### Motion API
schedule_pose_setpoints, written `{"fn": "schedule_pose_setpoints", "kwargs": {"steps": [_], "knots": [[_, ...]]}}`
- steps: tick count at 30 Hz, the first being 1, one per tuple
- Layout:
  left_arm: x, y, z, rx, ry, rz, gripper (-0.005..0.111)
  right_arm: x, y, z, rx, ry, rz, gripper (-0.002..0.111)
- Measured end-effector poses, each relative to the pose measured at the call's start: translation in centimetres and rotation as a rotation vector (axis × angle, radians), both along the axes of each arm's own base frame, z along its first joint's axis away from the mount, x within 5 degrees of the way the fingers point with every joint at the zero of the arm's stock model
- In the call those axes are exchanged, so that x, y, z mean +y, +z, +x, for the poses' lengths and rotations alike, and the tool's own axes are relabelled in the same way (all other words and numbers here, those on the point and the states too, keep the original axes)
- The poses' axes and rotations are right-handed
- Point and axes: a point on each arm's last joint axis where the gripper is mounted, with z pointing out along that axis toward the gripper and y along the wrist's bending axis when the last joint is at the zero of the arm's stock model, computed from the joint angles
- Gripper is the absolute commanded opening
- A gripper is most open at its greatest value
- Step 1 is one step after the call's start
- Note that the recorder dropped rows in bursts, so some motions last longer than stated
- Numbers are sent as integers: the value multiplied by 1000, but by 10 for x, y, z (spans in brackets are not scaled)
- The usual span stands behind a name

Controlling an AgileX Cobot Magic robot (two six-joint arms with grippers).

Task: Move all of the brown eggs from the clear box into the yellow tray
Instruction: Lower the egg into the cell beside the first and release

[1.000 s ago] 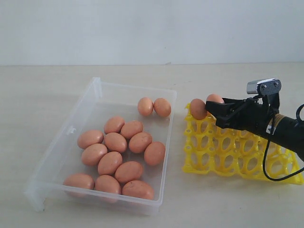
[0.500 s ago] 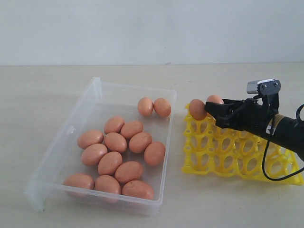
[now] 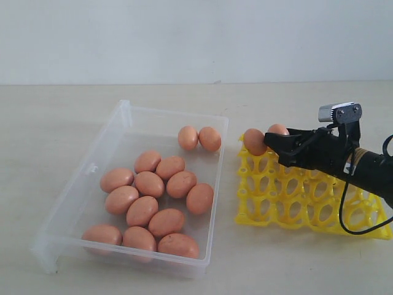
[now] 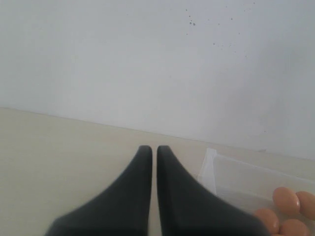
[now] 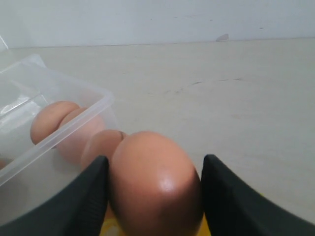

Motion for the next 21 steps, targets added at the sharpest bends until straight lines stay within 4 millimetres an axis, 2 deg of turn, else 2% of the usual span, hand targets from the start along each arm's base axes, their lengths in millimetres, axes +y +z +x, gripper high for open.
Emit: {"fn": "schedule_pose_setpoints", "kwargs": {"steps": [16,21], "knots": [[0,0,0,0,0,0,4,-1,0,1,9,-17,14,49],[0,0,0,0,0,0,4,-3,8,3,14,-41,-20,49]]}}
